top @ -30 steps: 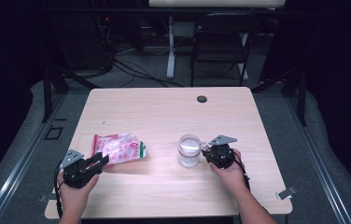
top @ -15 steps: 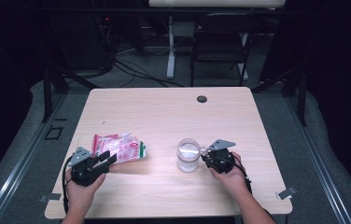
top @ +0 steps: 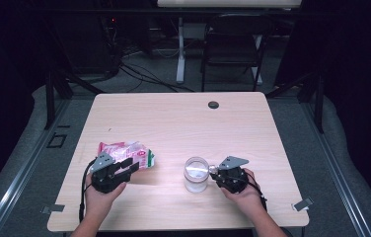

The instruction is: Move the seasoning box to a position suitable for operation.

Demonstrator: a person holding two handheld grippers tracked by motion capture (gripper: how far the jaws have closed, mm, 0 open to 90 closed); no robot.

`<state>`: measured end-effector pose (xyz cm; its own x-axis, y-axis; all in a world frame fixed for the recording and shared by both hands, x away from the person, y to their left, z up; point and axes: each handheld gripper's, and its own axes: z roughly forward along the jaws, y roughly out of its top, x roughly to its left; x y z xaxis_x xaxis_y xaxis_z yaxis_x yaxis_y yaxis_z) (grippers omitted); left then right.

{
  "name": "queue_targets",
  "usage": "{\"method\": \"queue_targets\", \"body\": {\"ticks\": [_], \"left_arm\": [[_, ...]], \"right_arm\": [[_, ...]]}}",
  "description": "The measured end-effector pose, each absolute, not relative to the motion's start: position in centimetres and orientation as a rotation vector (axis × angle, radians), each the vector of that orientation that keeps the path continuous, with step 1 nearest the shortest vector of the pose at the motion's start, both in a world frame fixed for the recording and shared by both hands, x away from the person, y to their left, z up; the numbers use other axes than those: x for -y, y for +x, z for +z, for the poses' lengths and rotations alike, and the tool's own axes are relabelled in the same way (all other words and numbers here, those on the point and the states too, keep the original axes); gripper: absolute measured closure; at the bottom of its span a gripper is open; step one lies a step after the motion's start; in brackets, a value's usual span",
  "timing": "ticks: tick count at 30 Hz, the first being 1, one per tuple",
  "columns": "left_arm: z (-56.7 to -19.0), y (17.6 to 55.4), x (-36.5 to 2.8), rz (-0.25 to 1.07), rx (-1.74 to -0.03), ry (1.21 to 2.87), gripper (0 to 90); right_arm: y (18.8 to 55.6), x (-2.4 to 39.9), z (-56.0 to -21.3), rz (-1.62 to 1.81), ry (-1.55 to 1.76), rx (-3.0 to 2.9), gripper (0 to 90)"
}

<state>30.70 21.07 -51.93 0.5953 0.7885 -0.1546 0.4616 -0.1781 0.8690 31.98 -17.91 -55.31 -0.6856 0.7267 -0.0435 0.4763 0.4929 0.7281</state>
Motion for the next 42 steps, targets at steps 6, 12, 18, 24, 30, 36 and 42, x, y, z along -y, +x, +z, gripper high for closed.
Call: {"method": "queue_targets", "body": {"ticks": [6,12,18,24,30,36,42], "left_arm": [[-51.8,30.9,-19.5,0.394,-0.959,1.866,65.6],[-51.5,31.0,-18.1,0.384,-0.919,1.899,68.2],[-49.5,31.2,-16.4,0.421,-0.871,1.906,66.2],[-47.2,32.6,-14.0,0.347,-0.83,1.976,63.3],[-47.2,33.9,-11.4,0.277,-0.872,1.961,52.8],[-47.5,34.0,-10.5,0.27,-0.83,1.941,60.6],[-48.1,33.2,-10.9,0.25,-0.786,1.943,66.0]], "right_arm": [[31.4,17.7,-55.4,1.033,0.985,-2.401,77.2],[30.5,18.6,-54.8,1.113,1.039,-2.36,67.9],[28.6,18.8,-52.8,1.064,1.014,-2.305,65.0],[27.7,18.3,-49.1,1.055,1.105,-2.251,64.8],[28.8,18.5,-46.3,1.168,1.262,-2.187,64.5],[29.9,18.6,-45.7,1.129,1.345,-2.142,65.0],[29.7,18.7,-46.2,1.155,1.399,-2.165,70.2]]}}
